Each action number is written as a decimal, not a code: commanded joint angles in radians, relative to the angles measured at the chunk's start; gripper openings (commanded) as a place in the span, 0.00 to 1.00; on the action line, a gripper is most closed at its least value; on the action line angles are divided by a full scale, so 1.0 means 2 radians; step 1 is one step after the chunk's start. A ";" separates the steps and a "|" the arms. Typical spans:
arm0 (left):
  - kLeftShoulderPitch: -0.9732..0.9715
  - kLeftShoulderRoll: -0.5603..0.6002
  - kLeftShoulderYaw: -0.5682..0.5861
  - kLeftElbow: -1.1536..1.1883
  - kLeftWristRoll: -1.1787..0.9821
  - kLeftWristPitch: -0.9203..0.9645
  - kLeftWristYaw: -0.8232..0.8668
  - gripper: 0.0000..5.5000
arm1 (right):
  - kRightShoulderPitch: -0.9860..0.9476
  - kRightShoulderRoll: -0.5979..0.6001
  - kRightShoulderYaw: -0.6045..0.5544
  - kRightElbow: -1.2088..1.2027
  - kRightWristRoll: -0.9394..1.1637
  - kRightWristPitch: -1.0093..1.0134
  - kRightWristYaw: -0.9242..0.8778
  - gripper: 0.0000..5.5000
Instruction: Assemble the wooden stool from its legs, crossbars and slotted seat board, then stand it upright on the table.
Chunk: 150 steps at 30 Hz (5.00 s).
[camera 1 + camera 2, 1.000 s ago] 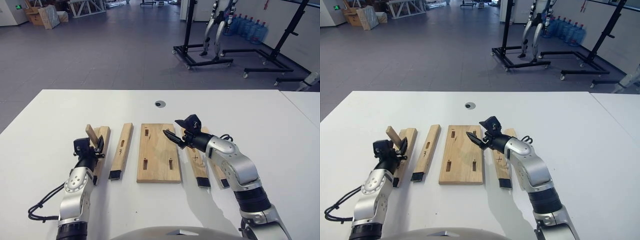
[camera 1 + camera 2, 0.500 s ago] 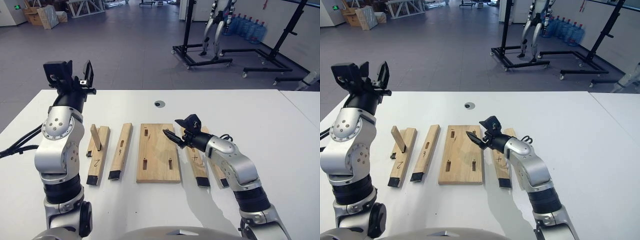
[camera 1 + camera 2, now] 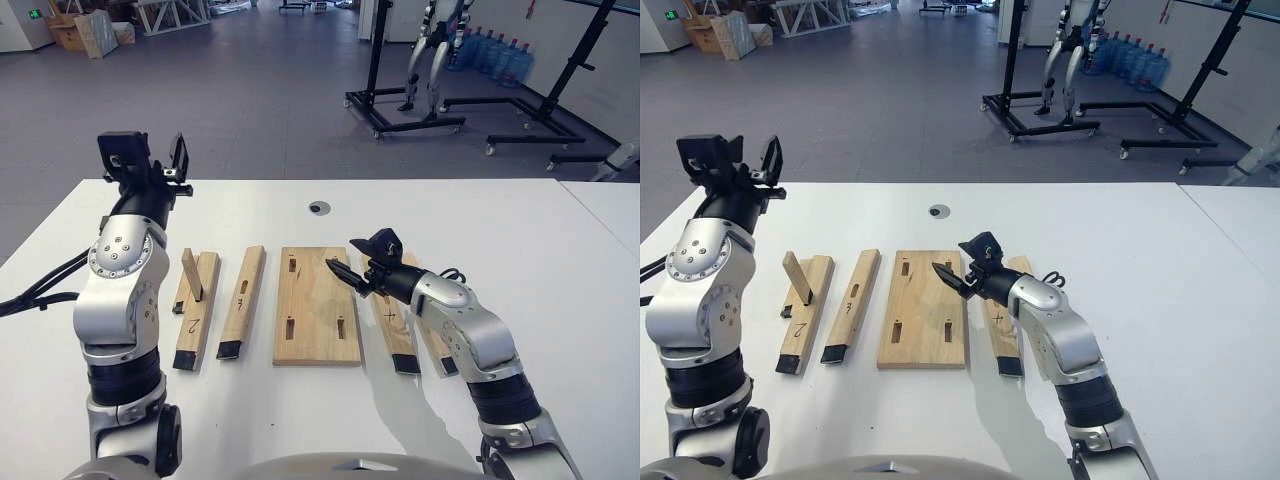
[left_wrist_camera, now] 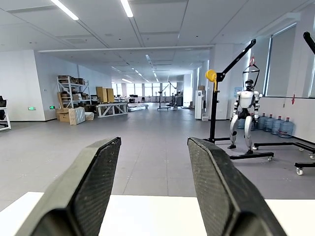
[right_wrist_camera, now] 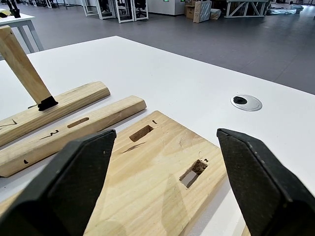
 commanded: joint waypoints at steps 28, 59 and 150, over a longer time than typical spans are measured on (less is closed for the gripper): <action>-0.092 0.029 0.030 -0.057 -0.012 0.112 0.026 0.45 | -0.008 0.009 -0.020 -0.022 0.021 0.021 -0.011 0.69; -0.081 0.247 0.033 -0.031 -0.337 0.484 0.045 0.84 | 0.013 0.007 -0.053 -0.022 0.020 0.003 -0.036 0.69; -0.026 0.214 -0.030 0.116 -0.492 0.163 -0.077 0.37 | -0.124 -0.007 -0.212 0.040 0.220 0.123 -0.020 0.69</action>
